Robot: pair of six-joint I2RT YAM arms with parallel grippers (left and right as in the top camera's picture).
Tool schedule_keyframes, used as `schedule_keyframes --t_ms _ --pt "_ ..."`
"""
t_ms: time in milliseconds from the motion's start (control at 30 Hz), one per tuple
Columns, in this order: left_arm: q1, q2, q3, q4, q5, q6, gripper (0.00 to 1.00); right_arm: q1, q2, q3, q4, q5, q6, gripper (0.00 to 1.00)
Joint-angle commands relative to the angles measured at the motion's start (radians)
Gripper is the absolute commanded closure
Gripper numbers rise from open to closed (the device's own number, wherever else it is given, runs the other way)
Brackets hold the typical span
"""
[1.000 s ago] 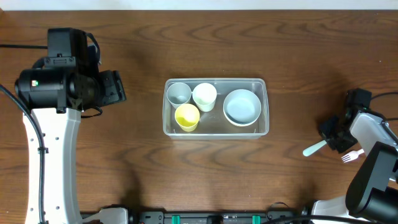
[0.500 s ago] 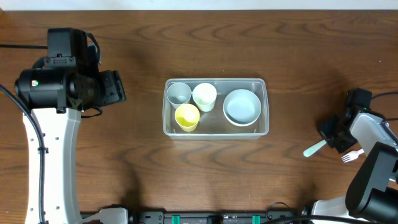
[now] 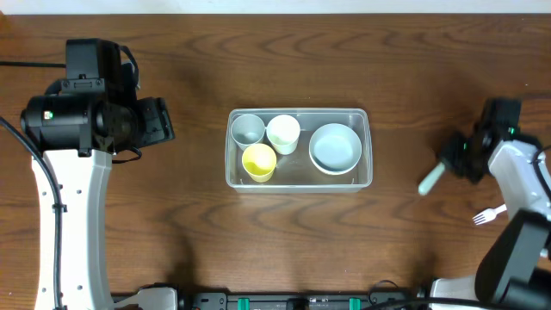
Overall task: Pack container
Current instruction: 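Carry the spoon into the container's front edge and release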
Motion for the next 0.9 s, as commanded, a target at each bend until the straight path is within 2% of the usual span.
schedule_keyframes --t_ms 0,167,367,600,733,867 --pt "0.005 0.007 -0.008 -0.003 0.000 -0.002 0.29 0.113 -0.109 0.154 -0.034 -0.037 -0.199 0.99" --pt "0.005 0.007 -0.008 -0.003 0.000 -0.002 0.29 0.346 -0.161 0.306 -0.095 -0.037 -0.496 0.99" --pt "0.005 0.007 -0.008 -0.003 0.000 -0.002 0.29 0.658 -0.159 0.337 -0.112 -0.035 -0.819 0.99" --pt "0.005 0.007 -0.008 -0.003 0.000 -0.002 0.29 0.854 -0.110 0.336 -0.117 -0.036 -0.967 0.99" --pt "0.005 0.007 -0.008 -0.003 0.000 -0.002 0.29 0.889 -0.054 0.336 -0.143 -0.036 -1.028 0.99" --pt "0.005 0.007 -0.008 -0.003 0.000 -0.002 0.29 0.898 0.011 0.336 -0.175 -0.037 -1.030 0.99"
